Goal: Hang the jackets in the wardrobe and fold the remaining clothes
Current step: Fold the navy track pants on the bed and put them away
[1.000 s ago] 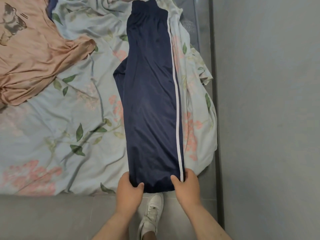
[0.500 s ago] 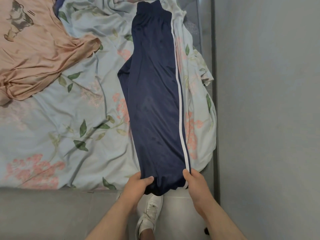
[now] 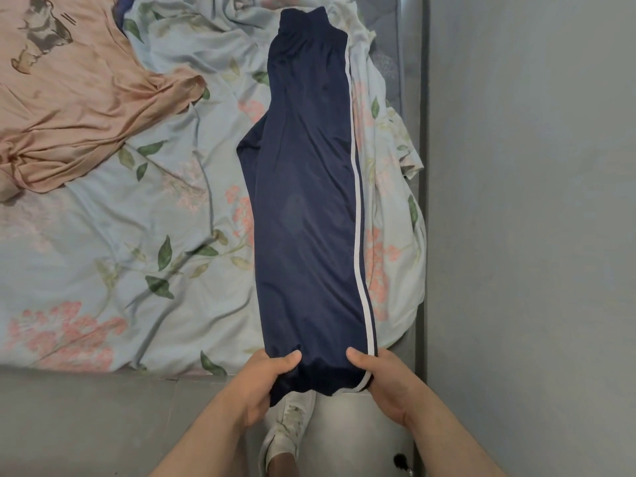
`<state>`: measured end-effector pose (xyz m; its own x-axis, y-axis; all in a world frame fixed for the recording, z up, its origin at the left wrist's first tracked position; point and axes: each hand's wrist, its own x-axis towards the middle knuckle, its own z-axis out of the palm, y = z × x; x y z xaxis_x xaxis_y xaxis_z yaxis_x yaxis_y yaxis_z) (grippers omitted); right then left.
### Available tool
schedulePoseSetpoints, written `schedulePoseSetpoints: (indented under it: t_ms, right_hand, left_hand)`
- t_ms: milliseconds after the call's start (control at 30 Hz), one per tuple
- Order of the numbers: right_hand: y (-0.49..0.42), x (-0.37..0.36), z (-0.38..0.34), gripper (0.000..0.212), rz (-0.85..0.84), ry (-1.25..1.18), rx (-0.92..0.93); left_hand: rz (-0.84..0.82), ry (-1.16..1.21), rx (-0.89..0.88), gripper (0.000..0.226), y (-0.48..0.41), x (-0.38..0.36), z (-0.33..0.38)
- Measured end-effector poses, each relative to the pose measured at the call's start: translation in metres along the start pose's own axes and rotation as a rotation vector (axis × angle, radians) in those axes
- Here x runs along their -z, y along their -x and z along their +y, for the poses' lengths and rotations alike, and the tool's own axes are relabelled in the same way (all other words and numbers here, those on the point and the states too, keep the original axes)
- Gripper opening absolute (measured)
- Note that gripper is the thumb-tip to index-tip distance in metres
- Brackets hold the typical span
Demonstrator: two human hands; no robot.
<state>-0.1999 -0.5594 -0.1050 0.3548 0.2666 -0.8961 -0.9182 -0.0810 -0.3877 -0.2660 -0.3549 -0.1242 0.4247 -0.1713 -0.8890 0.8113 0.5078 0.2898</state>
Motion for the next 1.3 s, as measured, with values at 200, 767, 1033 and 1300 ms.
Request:
schedulePoseSetpoints:
  t_ms: [200, 767, 1033, 1300]
  right_hand:
    - [0.018, -0.016, -0.012, 0.031, 0.089, -0.133, 0.021]
    - [0.095, -0.08, -0.078, 0.025, -0.022, -0.146, 0.12]
    - [0.096, -0.101, -0.137, 0.04, 0.004, -0.395, 0.128]
    - [0.095, -0.121, -0.167, 0.041, 0.074, -0.049, 0.192]
  left_hand:
    - [-0.163, -0.113, 0.034, 0.058, 0.043, 0.021, 0.01]
    - [-0.145, 0.166, -0.021, 0.044, 0.133, -0.014, 0.098]
    - [-0.207, 0.226, -0.09, 0.064, 0.154, -0.018, 0.128]
    - [-0.054, 0.245, -0.092, 0.04, 0.153, -0.018, 0.191]
